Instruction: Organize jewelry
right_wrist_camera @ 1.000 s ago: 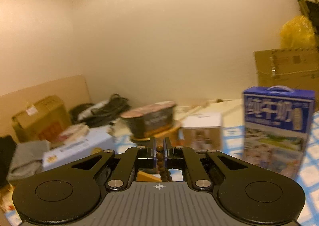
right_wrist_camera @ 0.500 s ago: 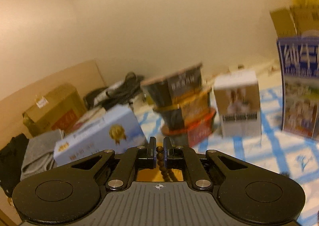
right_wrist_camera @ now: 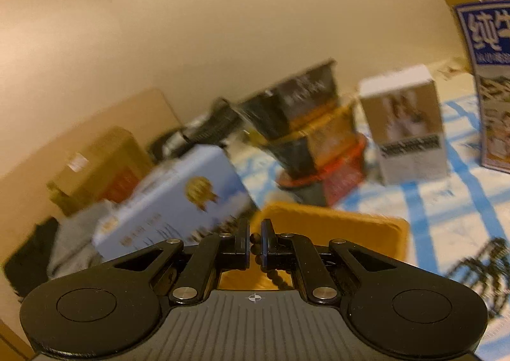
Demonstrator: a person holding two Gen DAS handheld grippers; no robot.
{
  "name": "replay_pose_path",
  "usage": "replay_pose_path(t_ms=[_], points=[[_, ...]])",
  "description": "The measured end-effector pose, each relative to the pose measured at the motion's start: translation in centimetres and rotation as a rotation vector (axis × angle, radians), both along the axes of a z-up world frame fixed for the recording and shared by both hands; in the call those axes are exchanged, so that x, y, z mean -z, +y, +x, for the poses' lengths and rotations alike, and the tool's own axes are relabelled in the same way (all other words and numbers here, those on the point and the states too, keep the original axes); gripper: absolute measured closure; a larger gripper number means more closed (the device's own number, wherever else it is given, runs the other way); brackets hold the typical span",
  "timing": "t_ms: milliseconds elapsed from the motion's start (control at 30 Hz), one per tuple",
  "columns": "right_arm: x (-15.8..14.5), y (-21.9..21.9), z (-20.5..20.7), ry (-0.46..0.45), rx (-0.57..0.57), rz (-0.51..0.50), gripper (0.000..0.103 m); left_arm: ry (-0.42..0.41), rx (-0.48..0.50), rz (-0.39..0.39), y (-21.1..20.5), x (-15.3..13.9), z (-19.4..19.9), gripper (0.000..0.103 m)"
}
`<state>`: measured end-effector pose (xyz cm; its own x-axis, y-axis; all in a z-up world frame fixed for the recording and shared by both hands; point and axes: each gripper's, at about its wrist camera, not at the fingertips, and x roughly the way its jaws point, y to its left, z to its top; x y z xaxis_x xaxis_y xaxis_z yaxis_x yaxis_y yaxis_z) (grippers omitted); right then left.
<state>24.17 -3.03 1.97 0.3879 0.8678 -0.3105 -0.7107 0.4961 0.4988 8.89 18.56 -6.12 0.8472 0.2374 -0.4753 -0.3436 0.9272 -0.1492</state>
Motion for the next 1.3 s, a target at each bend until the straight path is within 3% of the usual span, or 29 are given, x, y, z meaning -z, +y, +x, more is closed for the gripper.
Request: replay_pose_path(t_ms=[100,267,500,600,633,667,1000,1300], points=[[0.1,0.2,0.2,0.003,-0.003,0.014,0.096,0.0,-0.001,-0.003,0.1,0.1,0.0,0.1],[3.6,0.6,1.2,0.067,0.074,-0.157,0.096,0.0,0.001,-0.005,0.2,0.1,0.0,0.1],[6.4,0.1,2.0,0.151,0.091,-0.222,0.095,0.001,0.0,-0.006,0.3,0.2,0.0,0.1],[7.0,-0.4,2.4,0.187,0.093,-0.224,0.073,0.0,0.001,-0.005,0.3,0.2,0.0,0.1],[7.1,-0.5,2.4,0.187,0.093,-0.221,0.056,0.001,0.0,-0.005,0.3,0.2,0.0,0.1],[7.1,-0.9,2.2,0.178,0.101,-0.217,0.049,0.0,0.0,-0.006,0.3,0.2,0.0,0.1],[7.1,-3.6,0.5,0.156,0.135,-0.248,0.048,0.003,0.001,-0.005,0.4,0.3,0.1,0.1],[7.7,-8.7,-1.7,0.139,0.259,-0.297,0.048,0.003,0.001,-0.004,0.4,0.3,0.1,0.1]])
